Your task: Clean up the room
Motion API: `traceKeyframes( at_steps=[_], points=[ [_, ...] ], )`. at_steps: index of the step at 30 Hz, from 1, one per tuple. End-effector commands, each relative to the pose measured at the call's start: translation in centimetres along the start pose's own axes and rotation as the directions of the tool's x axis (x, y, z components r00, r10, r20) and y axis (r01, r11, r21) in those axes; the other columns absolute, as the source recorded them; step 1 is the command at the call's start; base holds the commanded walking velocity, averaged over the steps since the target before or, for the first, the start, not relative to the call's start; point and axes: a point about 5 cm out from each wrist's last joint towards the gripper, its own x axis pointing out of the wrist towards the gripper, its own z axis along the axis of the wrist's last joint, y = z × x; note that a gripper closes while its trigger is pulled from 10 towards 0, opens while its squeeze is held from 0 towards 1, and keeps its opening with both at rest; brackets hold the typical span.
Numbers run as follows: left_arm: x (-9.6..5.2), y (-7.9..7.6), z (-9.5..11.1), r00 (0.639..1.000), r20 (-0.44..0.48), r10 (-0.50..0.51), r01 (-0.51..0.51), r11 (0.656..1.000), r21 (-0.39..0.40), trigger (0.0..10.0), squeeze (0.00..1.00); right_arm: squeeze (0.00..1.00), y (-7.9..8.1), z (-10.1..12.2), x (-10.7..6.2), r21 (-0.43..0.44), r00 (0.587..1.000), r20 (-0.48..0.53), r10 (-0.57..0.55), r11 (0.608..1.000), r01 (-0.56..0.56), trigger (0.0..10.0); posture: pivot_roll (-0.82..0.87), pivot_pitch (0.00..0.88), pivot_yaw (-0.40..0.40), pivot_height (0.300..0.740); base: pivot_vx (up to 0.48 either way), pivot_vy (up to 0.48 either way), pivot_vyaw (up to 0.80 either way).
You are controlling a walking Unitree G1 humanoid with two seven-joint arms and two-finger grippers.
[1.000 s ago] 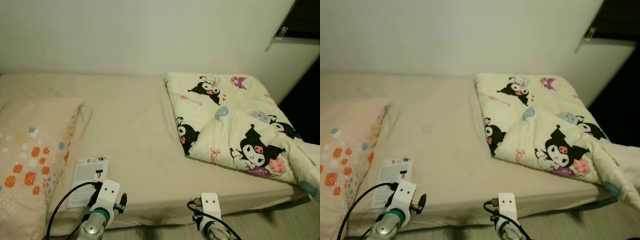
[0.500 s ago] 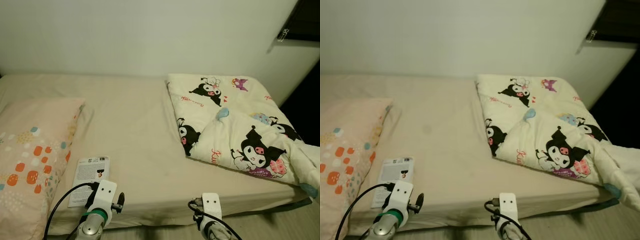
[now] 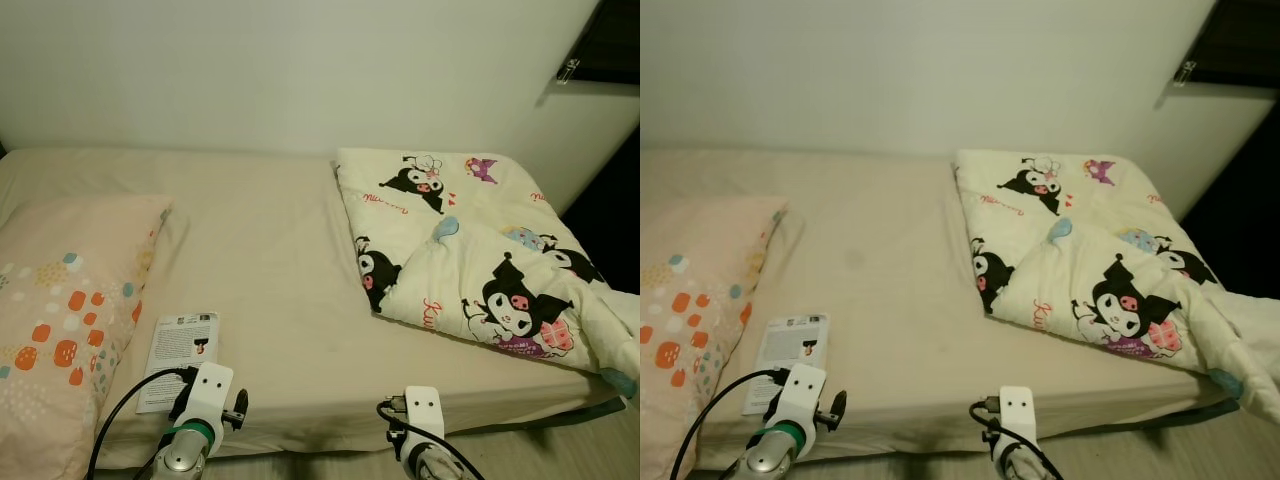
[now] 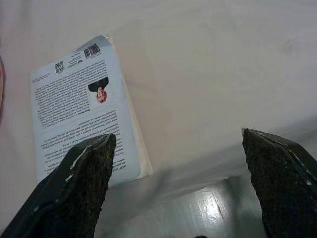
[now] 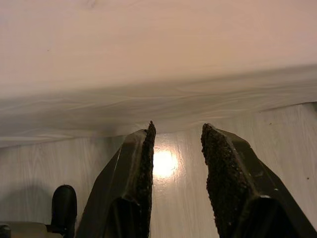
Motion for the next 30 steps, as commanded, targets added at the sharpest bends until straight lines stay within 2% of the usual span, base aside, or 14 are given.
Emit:
traceKeyframes(
  at_steps=[1, 2, 3, 4, 6, 8, 13, 20, 30],
  points=[
    [-0.2, -0.5, -0.9, 0.999, -0.047, -0.026, 0.026, 1.000, 0.010, 10.0, 0.00, 0.00, -0.2, -0.8, -0.1, 0.013, 0.999, -0.033, -0.009, 1.000, 0.009, 10.0, 0.10, 0.000, -0.028, 0.740, 0.000, 0.000, 0.00],
    [-0.2, -0.7, -1.3, 0.996, -0.076, -0.043, 0.044, 0.999, 0.015, 10.0, 0.00, 0.00, -0.3, -0.9, -0.1, 0.016, 0.999, -0.039, -0.009, 1.000, 0.009, 10.0, 0.10, 0.000, -0.033, 0.740, 0.000, 0.000, 0.00],
    [-0.3, -1.1, -2.0, 0.990, -0.121, -0.070, 0.078, 0.995, 0.061, 10.0, 0.00, 0.00, -0.3, -1.0, -0.1, 0.020, 0.999, -0.046, -0.010, 1.000, 0.011, 10.0, 0.10, 0.000, -0.041, 0.740, 0.000, 0.000, 0.00],
    [-0.3, -1.1, -2.0, 0.990, -0.121, -0.070, 0.078, 0.995, 0.061, 10.0, 0.00, 0.00, -0.3, -1.0, -0.1, 0.020, 0.999, -0.046, -0.010, 1.000, 0.011, 10.0, 0.10, 0.000, -0.041, 0.740, 0.000, 0.000, 0.00],
    [-0.5, -1.6, -2.9, 0.977, -0.174, -0.120, 0.143, 0.982, 0.125, 10.0, 0.00, 0.00, -0.5, -1.1, -0.2, 0.037, 0.998, -0.059, -0.022, 0.999, 0.024, 10.0, 0.11, 0.000, -0.062, 0.740, 0.000, 0.000, 0.00],
    [-0.6, -1.9, -3.4, 0.968, -0.213, -0.132, 0.149, 0.986, 0.070, 10.0, 0.00, 0.00, -0.9, -1.3, -0.2, 0.075, 0.996, -0.074, -0.039, 0.996, 0.045, 10.0, 0.12, 0.000, -0.072, 0.740, 0.000, 0.000, 0.00],
    [-0.5, -2.1, -3.3, 0.965, -0.222, -0.137, 0.150, 0.988, 0.043, 10.0, 0.00, 0.00, -0.7, -1.1, 0.0, 0.052, 0.997, -0.078, -0.013, 0.999, 0.017, 10.0, 0.13, 0.000, -0.081, 0.740, 0.000, 0.000, 0.00],
    [-0.1, -2.1, -2.8, 0.966, -0.220, -0.133, 0.154, 0.985, 0.078, 10.0, 0.00, 0.00, -0.6, -0.4, 0.2, 0.064, 0.997, -0.071, -0.009, 0.998, 0.014, 10.0, 0.16, 0.000, -0.092, 0.740, 0.000, 0.000, 0.00],
    [0.0, -2.2, -2.9, 0.966, -0.223, -0.131, 0.148, 0.987, 0.064, 10.0, 0.00, 0.00, -0.5, 0.1, 0.4, 0.031, 0.998, -0.062, -0.004, 0.999, 0.006, 10.0, 0.15, 0.000, -0.105, 0.740, 0.000, 0.000, 0.00]
  ],
)
